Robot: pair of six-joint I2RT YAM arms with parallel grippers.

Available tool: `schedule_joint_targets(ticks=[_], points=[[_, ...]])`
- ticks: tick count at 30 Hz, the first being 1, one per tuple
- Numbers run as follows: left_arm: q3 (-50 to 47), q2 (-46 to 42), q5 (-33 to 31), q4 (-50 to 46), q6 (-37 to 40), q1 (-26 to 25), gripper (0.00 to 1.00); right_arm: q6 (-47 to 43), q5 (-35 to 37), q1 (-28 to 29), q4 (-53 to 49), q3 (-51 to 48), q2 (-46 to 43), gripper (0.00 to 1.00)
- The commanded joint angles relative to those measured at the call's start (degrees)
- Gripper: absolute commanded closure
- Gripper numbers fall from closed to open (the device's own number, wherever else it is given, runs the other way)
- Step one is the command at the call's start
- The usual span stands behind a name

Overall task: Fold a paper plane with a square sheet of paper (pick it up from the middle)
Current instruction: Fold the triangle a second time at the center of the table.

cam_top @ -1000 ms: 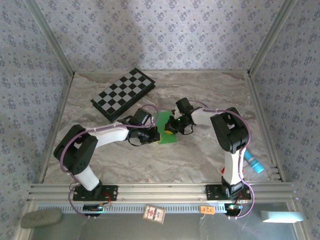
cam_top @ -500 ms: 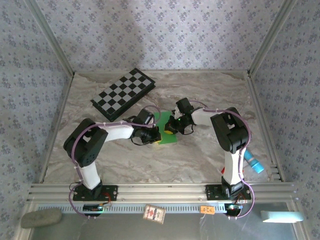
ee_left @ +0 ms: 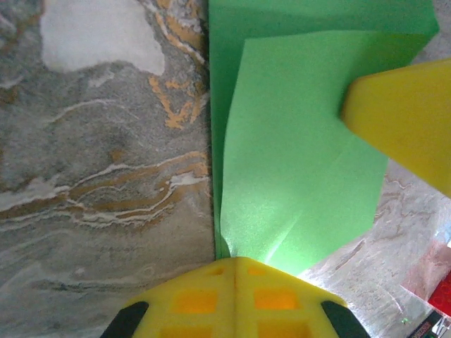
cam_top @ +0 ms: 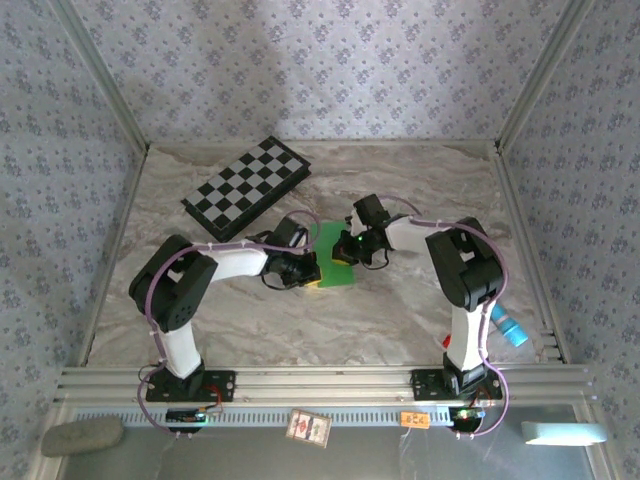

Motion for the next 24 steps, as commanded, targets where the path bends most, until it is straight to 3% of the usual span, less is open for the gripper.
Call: schedule_joint_targets(ticks=[1, 11, 24], points=[[0.2, 2.8, -0.7, -4.9, 0.1, 0.1, 1.0, -1.7, 1.4, 1.4, 1.0, -1.4, -3.8, 0.94], [1.1, 2.6, -0.7, -5.6, 0.3, 0.0, 1.0, -3.7, -0.8, 2.8, 0.3, -2.8, -1.3, 0.94], [2.2, -2.8, 0.9, -0.9, -0.1, 0.4, 0.99, -3.1, 3.8, 2.3, -3.2, -2.5, 1.9, 0.94]])
